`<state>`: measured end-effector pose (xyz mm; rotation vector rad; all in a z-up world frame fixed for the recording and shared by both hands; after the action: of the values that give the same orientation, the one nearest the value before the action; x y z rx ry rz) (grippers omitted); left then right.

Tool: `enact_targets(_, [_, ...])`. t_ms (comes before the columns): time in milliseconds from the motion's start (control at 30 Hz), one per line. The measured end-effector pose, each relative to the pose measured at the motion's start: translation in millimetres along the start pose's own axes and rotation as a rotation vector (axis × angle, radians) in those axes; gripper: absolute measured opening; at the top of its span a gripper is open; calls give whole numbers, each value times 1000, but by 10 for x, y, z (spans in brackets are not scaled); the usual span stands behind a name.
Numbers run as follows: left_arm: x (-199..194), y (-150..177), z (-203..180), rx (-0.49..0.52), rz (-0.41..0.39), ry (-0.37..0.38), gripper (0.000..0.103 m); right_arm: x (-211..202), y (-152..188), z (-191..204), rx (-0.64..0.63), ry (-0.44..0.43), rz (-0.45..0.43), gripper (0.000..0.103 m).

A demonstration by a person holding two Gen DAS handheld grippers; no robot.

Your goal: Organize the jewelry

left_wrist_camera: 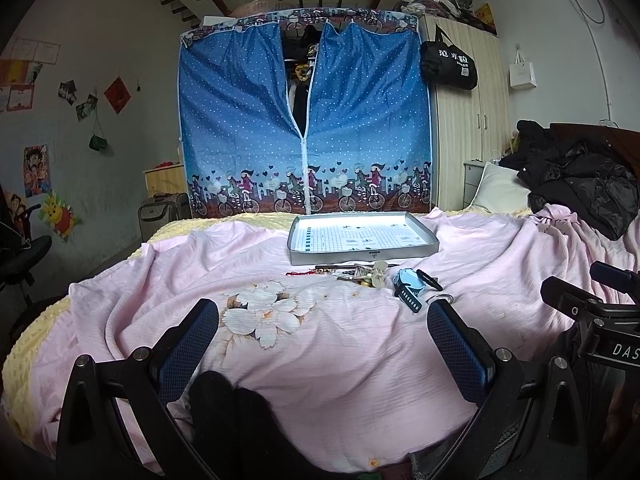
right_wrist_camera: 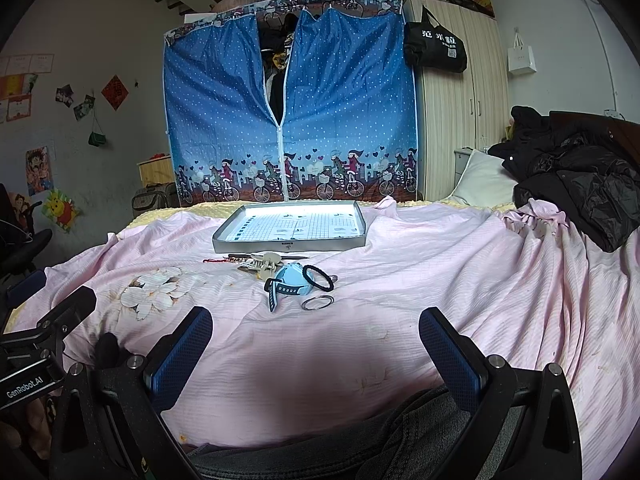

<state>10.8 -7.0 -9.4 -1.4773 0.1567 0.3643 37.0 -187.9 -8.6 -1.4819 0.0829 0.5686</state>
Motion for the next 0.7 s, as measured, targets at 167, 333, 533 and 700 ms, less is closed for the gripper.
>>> enact_targets(167, [-9,-12,16,-8,2,3,102,1,32,-8,0,1,2,103])
enact_targets(333, [0,-10,7,-10,3,2,102,6,29,-6,0,1,3,103])
enact_targets(533, [-5,-16,32,-10,4,1,102,4,32,-6,-1,1,3,103])
enact_targets(700, [2,-15,29,-12,6,2,102,7,27,-8,0,1,4,103])
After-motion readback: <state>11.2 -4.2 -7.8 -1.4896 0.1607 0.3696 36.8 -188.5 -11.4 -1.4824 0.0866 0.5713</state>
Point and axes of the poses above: each gripper's, at about its wrist camera, not at the fingertips, and x roughly the way its jaws point, z to its left, y to its underside, the point moved 1 cm from there along x, roughly the way its jaws point, and after that the axes turned 8 degrees about -y, right-handed, at the moved point
